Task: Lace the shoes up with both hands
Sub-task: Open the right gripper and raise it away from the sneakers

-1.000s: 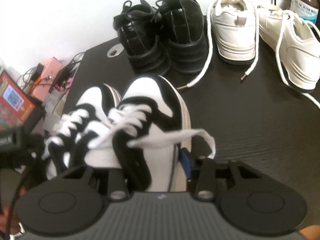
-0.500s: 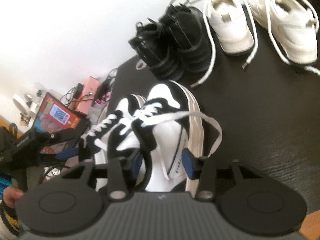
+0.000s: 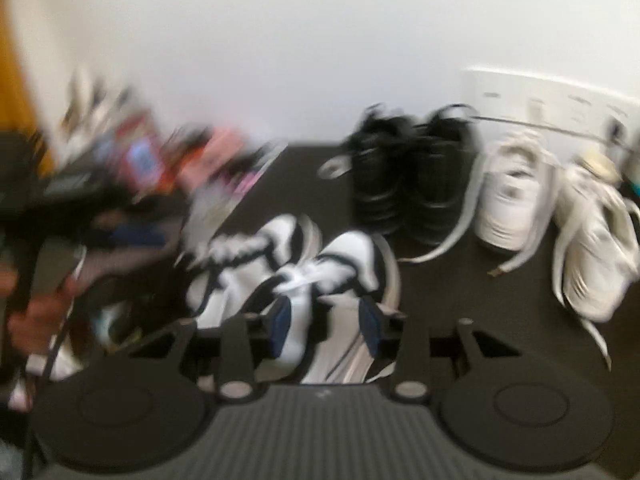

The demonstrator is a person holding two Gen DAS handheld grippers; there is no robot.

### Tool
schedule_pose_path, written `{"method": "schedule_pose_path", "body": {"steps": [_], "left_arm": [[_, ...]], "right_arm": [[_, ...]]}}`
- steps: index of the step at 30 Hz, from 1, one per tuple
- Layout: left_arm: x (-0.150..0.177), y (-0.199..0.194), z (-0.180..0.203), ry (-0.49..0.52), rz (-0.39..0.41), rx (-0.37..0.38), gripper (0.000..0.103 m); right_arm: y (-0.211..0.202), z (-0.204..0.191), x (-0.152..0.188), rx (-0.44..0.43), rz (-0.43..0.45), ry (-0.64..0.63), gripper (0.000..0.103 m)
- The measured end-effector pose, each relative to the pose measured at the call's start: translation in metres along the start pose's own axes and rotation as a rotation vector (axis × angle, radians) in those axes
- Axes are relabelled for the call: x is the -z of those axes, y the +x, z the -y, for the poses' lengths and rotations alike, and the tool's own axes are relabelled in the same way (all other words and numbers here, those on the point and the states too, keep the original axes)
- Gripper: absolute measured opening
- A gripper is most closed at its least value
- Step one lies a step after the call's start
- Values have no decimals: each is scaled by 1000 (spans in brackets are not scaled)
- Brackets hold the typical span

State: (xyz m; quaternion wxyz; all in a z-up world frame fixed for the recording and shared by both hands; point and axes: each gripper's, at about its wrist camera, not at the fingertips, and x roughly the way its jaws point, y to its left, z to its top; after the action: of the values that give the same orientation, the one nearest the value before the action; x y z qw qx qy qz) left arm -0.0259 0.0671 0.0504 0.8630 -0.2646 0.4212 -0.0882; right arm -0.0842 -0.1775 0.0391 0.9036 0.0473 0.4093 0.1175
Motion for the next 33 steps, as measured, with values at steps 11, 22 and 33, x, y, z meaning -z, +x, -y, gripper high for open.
{"method": "schedule_pose_path", "body": {"steps": [11,22,33], "left_arm": [[-20,0,-49,-101,-16,139,103],[-33,1,-94,-179,-69,264,102],[-47,5,-83,-118,-113,381,102]], "right_arm": [[63,-99,-45,102,-199,-495,30],[129,-113,-46,270,-454,-646,19],[68,-71,-58,235,-143,-58,2]]}}
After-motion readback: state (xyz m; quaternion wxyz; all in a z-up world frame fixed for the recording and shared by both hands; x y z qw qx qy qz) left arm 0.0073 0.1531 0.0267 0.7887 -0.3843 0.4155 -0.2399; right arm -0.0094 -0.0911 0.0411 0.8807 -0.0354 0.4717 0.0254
